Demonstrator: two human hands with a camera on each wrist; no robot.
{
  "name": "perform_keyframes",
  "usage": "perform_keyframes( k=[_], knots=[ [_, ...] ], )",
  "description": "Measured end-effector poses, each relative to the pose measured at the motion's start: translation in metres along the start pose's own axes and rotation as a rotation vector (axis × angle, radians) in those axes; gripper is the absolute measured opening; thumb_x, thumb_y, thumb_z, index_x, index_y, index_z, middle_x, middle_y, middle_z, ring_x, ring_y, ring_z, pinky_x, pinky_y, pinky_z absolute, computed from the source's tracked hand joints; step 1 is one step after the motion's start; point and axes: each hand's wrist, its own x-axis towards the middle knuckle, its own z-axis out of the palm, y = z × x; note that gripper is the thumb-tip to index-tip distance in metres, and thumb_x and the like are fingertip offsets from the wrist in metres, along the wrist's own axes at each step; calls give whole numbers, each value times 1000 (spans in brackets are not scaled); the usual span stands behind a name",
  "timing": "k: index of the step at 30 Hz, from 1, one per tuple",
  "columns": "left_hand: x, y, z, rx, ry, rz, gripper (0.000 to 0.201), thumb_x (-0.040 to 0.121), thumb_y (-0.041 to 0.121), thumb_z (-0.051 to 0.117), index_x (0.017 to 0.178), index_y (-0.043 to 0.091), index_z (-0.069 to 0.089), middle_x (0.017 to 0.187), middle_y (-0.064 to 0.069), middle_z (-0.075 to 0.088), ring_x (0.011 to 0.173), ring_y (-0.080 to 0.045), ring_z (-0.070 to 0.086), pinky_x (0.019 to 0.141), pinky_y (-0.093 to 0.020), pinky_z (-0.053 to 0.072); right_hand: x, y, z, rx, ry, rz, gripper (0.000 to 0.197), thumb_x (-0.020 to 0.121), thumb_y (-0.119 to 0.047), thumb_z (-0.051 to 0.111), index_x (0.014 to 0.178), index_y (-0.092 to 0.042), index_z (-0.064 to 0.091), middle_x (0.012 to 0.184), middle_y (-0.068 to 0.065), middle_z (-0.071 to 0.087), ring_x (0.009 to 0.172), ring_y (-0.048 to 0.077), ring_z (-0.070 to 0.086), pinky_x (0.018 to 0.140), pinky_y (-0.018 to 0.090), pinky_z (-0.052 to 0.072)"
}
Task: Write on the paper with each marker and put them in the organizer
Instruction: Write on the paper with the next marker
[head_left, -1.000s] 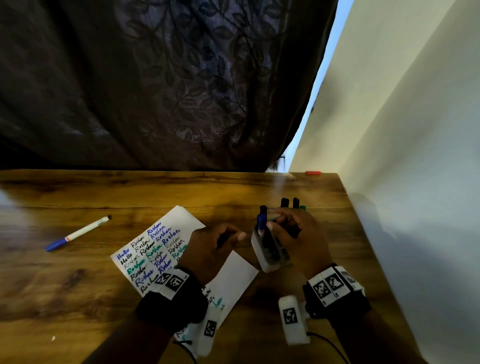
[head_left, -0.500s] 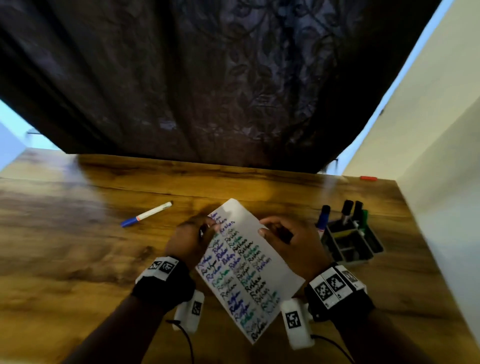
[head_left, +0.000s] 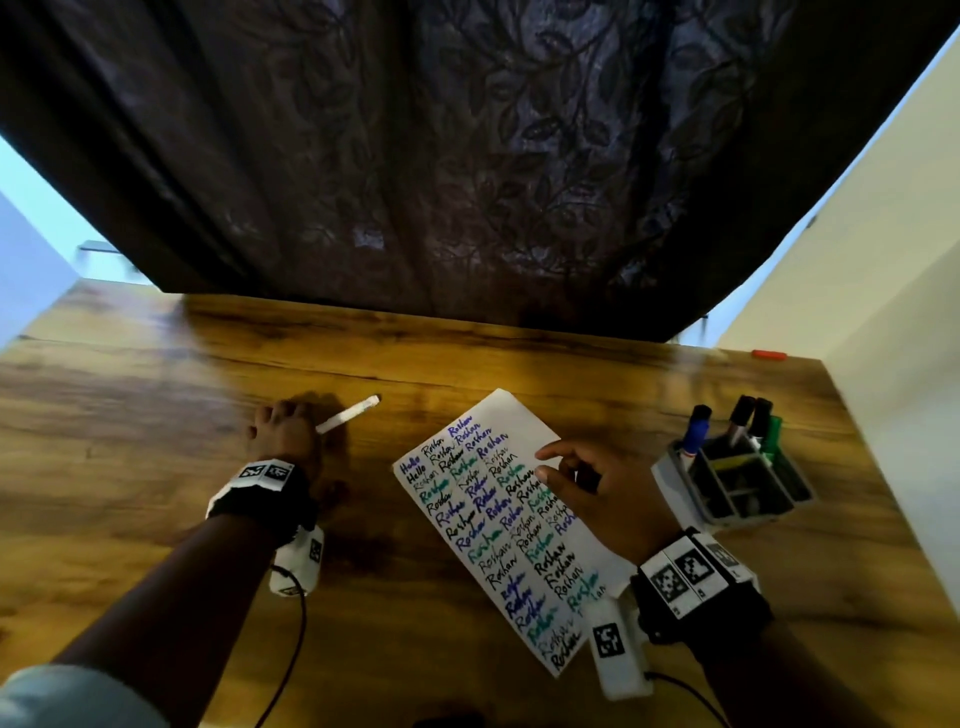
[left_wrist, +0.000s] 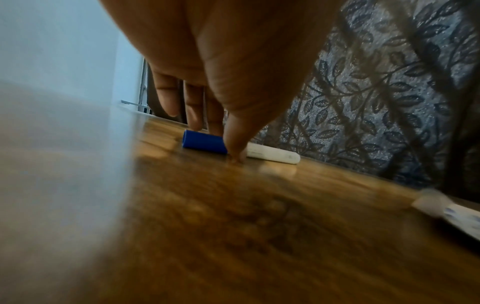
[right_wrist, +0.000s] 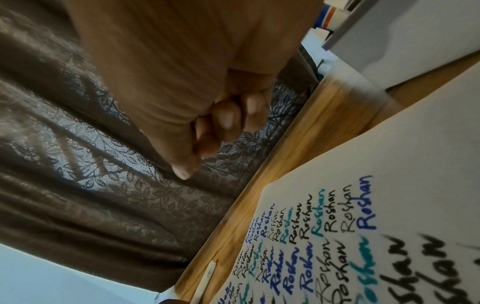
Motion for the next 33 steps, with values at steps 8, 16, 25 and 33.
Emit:
perform_keyframes(
  k=[8, 16, 25, 33],
  knots=[
    [-22, 28, -9, -211, 30, -48, 34, 98, 26, 48, 127, 10, 45, 125, -18, 55, 117, -40, 52, 93, -49, 44, -9, 1, -1, -19, 32, 45, 10, 89, -44, 63, 98, -40, 67, 71, -11, 68, 62, 8, 64, 62, 29, 55],
    [-131, 130, -38, -792, -118, 738, 15, 104, 33, 34, 107, 26, 47, 82, 7, 57, 62, 0, 51, 52, -14, 40, -10, -5, 0, 307, -31, 191, 61, 78, -60, 69, 131, -39, 49, 85, -3, 70, 77, 11, 69, 68, 32, 58],
    [-161, 177, -29, -814, -183, 913, 14, 91, 29, 66, 104, 21, 66, 82, 18, 64, 74, 10, 59, 67, -5, 39, -32, -13, -21, 763, 176, 277, 41, 92, -45, 52, 88, -14, 78, 55, 13, 42, 49, 18, 37, 50, 28, 27],
    [-161, 187, -30, -764, -285, 1060, 14, 93, 25, 64, 103, 20, 71, 87, 3, 73, 78, -5, 67, 71, -19, 52, -48, 4, -46, 792, -41, 116, 65, 84, -68, 55, 64, -6, 56, 54, 14, 49, 51, 22, 44, 58, 31, 39]
  ],
)
